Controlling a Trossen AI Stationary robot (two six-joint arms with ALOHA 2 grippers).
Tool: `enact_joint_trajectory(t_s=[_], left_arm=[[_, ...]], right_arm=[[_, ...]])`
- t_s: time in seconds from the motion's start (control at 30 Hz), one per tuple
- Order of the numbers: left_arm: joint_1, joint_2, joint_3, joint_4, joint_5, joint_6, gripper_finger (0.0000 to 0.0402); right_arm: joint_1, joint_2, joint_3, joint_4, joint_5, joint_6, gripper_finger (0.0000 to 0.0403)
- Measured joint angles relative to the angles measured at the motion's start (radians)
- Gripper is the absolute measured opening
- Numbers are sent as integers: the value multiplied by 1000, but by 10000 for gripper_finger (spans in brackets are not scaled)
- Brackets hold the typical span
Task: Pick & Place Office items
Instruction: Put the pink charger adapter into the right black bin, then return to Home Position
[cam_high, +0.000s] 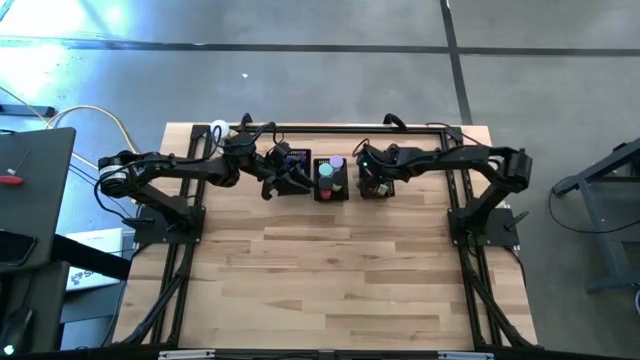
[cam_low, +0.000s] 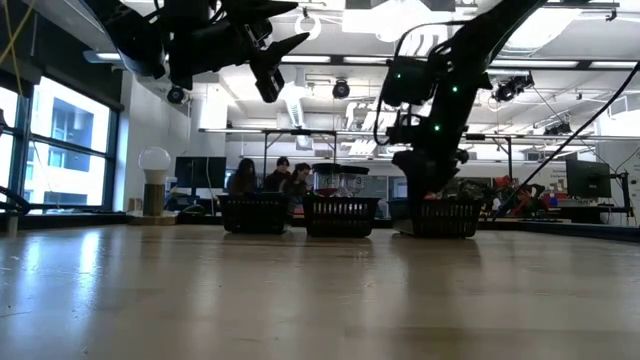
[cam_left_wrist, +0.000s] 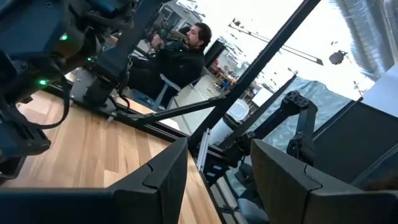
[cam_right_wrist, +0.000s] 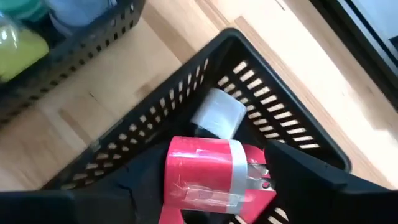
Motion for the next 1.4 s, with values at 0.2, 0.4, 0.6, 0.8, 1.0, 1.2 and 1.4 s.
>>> enact_joint_trajectory(t_s=[0.2,0.4,0.6,0.8,1.0,1.2,1.4], left_arm=[[0,0,0,0,-1,4,170],[1,0,0,0,-7,6,170],[2,0,-2,0,-26,7,170],[48,0,-2,4,-35,73,170],[117,0,-2,4,-20,85,170],[218,0,-2,2,65,48,170],[303,0,-2,-40,65,57,137]], right_arm=[[2,-7,0,6,5,-25,270],[2,-9,0,13,15,-69,283],[26,-82,0,17,117,-131,282],[83,-236,0,15,154,-154,282],[147,-419,0,-8,67,-299,280],[157,-570,0,-41,-248,-320,279],[167,-593,0,-59,-414,-287,279]])
